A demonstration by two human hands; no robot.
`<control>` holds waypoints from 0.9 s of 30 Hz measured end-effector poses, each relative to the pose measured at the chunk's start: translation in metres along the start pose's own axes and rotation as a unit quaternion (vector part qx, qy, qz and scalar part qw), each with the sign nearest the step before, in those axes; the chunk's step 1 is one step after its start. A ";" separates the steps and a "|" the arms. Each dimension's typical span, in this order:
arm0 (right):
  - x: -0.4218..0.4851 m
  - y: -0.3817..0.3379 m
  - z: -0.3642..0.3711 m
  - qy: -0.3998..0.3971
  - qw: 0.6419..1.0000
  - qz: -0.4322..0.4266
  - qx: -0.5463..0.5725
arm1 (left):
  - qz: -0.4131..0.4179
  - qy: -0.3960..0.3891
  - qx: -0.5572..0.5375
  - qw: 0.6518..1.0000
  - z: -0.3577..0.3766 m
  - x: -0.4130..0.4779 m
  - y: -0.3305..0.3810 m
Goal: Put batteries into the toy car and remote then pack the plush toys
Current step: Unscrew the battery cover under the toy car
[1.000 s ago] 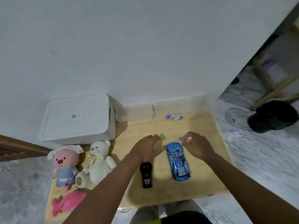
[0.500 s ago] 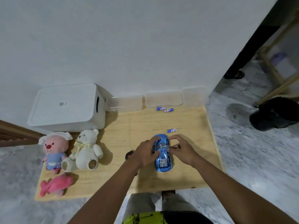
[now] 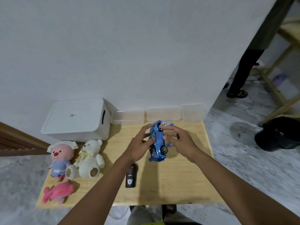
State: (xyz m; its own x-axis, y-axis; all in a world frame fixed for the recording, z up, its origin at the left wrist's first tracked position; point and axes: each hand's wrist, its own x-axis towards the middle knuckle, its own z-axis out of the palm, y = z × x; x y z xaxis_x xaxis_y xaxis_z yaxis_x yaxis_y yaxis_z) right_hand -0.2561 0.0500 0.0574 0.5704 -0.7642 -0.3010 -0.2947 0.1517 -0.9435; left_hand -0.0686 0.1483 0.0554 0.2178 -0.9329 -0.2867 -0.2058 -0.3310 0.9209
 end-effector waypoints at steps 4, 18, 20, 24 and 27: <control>-0.004 -0.006 -0.003 -0.025 0.999 0.010 0.046 | 0.010 0.014 -0.077 0.997 -0.002 -0.004 0.015; -0.012 -0.032 -0.002 -0.035 0.999 0.004 -0.006 | 0.001 0.038 -0.040 0.998 0.010 -0.025 0.036; -0.010 -0.036 -0.002 -0.025 0.999 -0.028 -0.040 | 0.017 0.033 -0.063 0.997 0.005 -0.027 0.038; -0.010 -0.045 0.003 -0.029 0.996 -0.046 -0.075 | 0.030 0.027 -0.124 0.991 -0.011 -0.035 0.038; -0.014 -0.051 0.012 -0.051 0.995 -0.035 -0.073 | 0.044 0.010 -0.115 0.992 -0.021 -0.042 0.035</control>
State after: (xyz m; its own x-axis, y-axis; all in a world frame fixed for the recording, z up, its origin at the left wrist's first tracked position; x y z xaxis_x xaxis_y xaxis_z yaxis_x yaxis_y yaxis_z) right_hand -0.2396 0.0609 0.1082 0.6665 -0.7003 -0.2557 -0.3557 0.0027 -0.9346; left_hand -0.0645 0.1786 0.1053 0.2285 -0.9530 -0.1988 -0.0017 -0.2046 0.9788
